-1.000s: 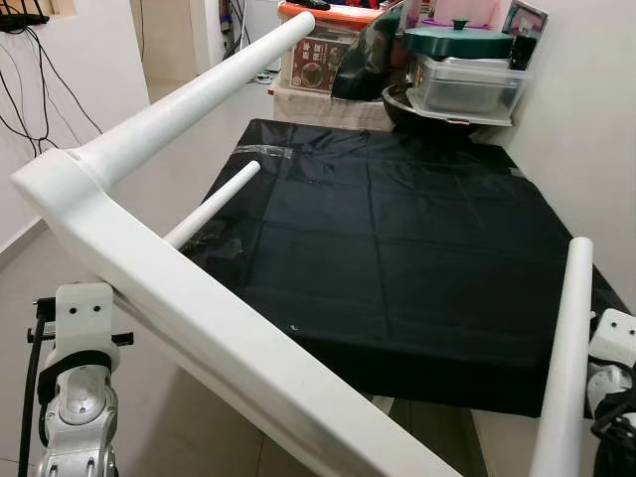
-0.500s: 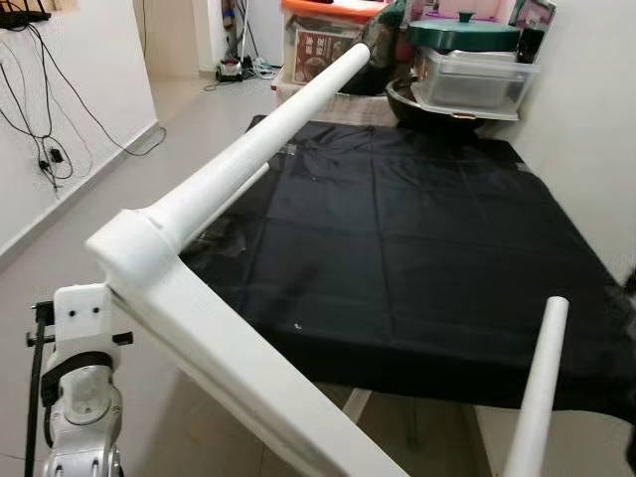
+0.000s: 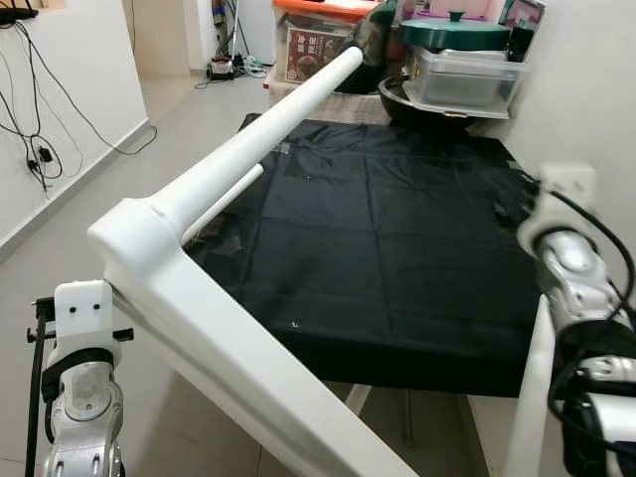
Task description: Building children table
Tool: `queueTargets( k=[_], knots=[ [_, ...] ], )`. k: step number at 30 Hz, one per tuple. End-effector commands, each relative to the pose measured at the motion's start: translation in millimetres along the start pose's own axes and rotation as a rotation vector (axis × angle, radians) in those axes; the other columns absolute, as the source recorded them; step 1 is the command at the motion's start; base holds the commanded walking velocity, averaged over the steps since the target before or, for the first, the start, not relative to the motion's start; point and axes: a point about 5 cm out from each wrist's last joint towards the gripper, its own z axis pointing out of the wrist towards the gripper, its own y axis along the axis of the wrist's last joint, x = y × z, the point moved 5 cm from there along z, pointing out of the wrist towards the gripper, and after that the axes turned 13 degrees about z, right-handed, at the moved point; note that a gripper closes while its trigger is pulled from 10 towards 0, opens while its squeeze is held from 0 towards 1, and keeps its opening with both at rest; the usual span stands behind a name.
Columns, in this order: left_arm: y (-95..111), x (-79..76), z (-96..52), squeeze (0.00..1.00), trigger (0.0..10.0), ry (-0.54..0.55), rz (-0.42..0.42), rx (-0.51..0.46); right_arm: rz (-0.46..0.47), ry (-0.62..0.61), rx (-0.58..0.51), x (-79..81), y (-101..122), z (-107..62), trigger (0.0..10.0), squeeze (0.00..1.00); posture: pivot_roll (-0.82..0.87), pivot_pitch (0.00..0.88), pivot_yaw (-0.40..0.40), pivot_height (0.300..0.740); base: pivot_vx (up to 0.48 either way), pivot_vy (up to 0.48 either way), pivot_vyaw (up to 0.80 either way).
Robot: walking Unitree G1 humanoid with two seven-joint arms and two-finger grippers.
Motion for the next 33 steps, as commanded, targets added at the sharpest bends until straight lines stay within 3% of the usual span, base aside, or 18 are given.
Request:
queueTargets(
  k=[1,2,3,4,6,7,8,14,15,18,22,25,27,29,30,31,32,33],
  knots=[
    [5.1,-12.5,0.4,0.00,10.0,-0.039,-0.004,-0.020,0.036,0.236,-0.025,30.5,19.5,-3.7,10.0,0.00,0.00,0.000,-0.089,0.740,0.000,0.000,0.00],
    [5.4,-13.5,0.6,0.00,10.0,-0.041,-0.005,-0.020,0.054,0.377,-0.026,48.9,28.1,-9.4,10.0,0.00,0.00,0.000,-0.089,0.740,0.000,0.000,0.00],
    [5.4,-13.5,0.6,0.00,10.0,-0.041,-0.005,-0.020,0.054,0.377,-0.026,48.9,28.1,-9.4,10.0,0.00,0.00,0.000,-0.089,0.740,0.000,0.000,0.00],
    [5.3,-14.4,0.7,0.00,10.0,-0.042,-0.005,-0.021,0.047,0.515,-0.017,63.0,34.7,-18.5,10.0,0.00,0.00,0.000,-0.089,0.740,0.000,0.000,0.00],
    [5.3,-14.4,0.7,0.00,10.0,-0.042,-0.005,-0.021,0.047,0.515,-0.017,63.0,34.7,-18.5,10.0,0.00,0.00,0.000,-0.089,0.740,0.000,0.000,0.00],
    [4.6,-14.6,0.7,0.00,10.0,-0.043,-0.004,-0.019,-0.003,0.739,0.049,71.5,34.6,-43.0,10.0,0.00,-0.01,0.000,-0.090,0.740,0.000,0.000,0.00],
    [4.4,-14.5,0.7,0.00,10.0,-0.042,-0.005,-0.018,-0.036,0.816,0.082,72.0,32.3,-53.7,10.0,0.00,-0.01,0.000,-0.089,0.740,0.000,0.000,0.00],
    [3.3,-13.6,0.8,0.00,10.0,-0.040,-0.003,-0.015,-0.135,0.920,0.141,62.4,26.6,-73.0,10.0,0.00,-0.01,0.000,-0.087,0.740,0.000,0.000,0.00],
    [2.9,-13.2,1.2,0.00,10.0,-0.040,-0.002,-0.015,-0.122,0.923,0.122,59.7,35.0,-73.1,10.0,0.00,-0.01,0.000,-0.083,0.740,0.000,0.000,0.00],
    [2.3,-14.3,2.8,0.00,10.0,-0.042,0.001,-0.014,0.061,0.929,0.048,60.0,63.7,-71.7,10.0,0.00,-0.01,0.000,-0.079,0.740,0.000,0.000,0.00],
    [2.7,-15.9,3.7,0.00,10.0,-0.045,0.003,-0.015,0.101,0.927,0.038,65.4,62.0,-71.6,10.0,0.00,-0.01,0.000,-0.078,0.740,0.000,0.000,0.00],
    [4.1,-15.7,4.1,0.00,10.0,-0.047,0.005,-0.019,0.179,0.913,0.079,82.1,42.6,-71.3,10.0,0.00,-0.01,0.000,-0.080,0.740,0.000,0.000,0.00],
    [1.8,-14.4,3.4,0.00,10.0,-0.047,0.013,-0.016,0.120,0.949,0.209,101.7,-1.5,-84.8,10.0,0.00,0.00,0.000,-0.082,0.740,0.000,0.000,0.00],
    [1.8,-14.4,3.4,0.00,10.0,-0.047,0.013,-0.016,0.120,0.949,0.209,101.7,-1.5,-84.8,10.0,0.00,0.00,0.000,-0.082,0.740,0.000,0.000,0.00],
    [1.2,-14.1,2.9,0.00,10.0,-0.047,0.014,-0.015,0.081,0.987,0.267,111.9,-22.5,-96.4,10.0,0.00,0.00,0.000,-0.085,0.740,0.000,0.000,0.00],
    [1.2,-14.1,2.9,0.00,10.0,-0.047,0.014,-0.015,0.081,0.987,0.267,111.9,-22.5,-96.4,10.0,0.00,0.00,0.000,-0.085,0.740,0.000,0.000,0.00],
    [0.8,-13.3,2.1,0.00,10.0,-0.044,0.014,-0.012,0.138,1.060,0.321,125.4,-36.4,-114.9,10.0,0.00,0.01,0.000,-0.090,0.740,0.000,0.000,0.00],
    [0.8,-13.3,2.1,0.00,10.0,-0.044,0.014,-0.012,0.138,1.060,0.321,125.4,-36.4,-114.9,10.0,0.00,0.01,0.000,-0.090,0.740,0.000,0.000,0.00]
  ],
)
